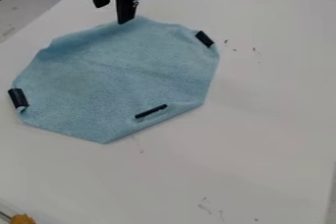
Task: Fold the bottom left to the center
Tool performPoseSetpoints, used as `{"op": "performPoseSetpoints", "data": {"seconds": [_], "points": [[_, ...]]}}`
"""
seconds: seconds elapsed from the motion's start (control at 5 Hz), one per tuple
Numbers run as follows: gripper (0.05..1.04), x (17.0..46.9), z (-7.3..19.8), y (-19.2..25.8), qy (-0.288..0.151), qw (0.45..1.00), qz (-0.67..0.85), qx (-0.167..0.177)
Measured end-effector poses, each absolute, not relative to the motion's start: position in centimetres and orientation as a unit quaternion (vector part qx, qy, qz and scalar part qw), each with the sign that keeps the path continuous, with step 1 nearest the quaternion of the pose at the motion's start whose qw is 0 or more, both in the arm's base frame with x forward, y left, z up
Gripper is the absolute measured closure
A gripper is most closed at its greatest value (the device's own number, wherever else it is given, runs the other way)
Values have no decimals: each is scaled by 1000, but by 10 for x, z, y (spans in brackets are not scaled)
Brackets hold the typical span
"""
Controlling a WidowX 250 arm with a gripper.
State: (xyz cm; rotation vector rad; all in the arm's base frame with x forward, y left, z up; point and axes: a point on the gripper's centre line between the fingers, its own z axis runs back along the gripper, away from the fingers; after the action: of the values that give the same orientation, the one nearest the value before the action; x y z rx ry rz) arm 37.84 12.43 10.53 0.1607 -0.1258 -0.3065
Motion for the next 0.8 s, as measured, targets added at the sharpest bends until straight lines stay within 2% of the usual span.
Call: {"op": "performPoseSetpoints", "data": {"seconds": [0.2, 0.4, 0.6, 0.8], "points": [[82, 375, 91, 123, -46, 985, -151, 70], [82, 358, 69, 128, -32, 990, -131, 47], [82, 338, 73, 151, -61, 993, -93, 48], [82, 305, 55, 173, -54, 997, -50, 33]]}}
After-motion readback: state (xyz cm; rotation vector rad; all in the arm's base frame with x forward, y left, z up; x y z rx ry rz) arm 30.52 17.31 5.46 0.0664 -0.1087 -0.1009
